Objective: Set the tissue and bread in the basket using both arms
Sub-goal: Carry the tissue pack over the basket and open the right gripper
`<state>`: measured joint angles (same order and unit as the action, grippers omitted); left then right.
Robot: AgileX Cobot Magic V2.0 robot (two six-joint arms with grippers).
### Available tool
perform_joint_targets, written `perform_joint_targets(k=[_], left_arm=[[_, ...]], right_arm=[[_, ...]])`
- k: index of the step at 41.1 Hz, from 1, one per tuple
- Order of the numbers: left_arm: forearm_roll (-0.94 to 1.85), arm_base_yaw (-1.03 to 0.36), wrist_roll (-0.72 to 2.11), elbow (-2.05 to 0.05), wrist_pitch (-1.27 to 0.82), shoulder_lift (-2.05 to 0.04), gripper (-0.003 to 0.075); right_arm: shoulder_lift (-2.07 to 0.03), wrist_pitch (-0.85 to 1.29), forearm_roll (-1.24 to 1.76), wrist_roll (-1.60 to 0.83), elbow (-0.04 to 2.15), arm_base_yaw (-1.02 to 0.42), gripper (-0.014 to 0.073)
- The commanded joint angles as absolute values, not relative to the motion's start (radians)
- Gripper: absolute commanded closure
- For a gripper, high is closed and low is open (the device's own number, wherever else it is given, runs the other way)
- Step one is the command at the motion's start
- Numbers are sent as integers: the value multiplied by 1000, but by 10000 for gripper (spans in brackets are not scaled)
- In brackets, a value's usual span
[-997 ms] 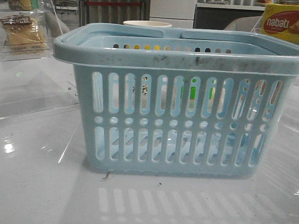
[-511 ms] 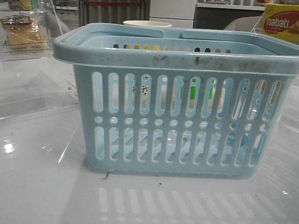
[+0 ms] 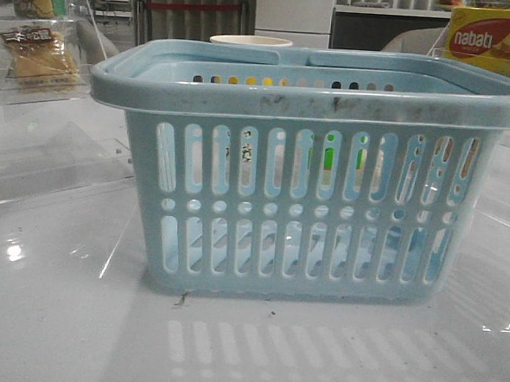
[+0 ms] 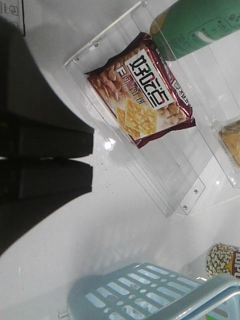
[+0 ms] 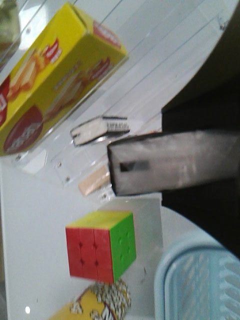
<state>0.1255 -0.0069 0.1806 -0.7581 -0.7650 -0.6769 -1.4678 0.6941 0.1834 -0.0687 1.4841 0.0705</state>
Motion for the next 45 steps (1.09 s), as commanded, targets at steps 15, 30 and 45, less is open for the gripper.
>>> perform_joint_targets(k=[15, 30, 45], left_arm=[[136, -7, 178, -788, -690, -679, 612], [136, -7, 178, -788, -690, -679, 612], [136, -7, 178, -788, -690, -679, 612]], right_arm=[[-1414, 741, 198, -105, 1520, -267, 400], [-1633, 872, 207, -105, 1520, -358, 345], [-1628, 859, 206, -163, 1521, -361, 23]])
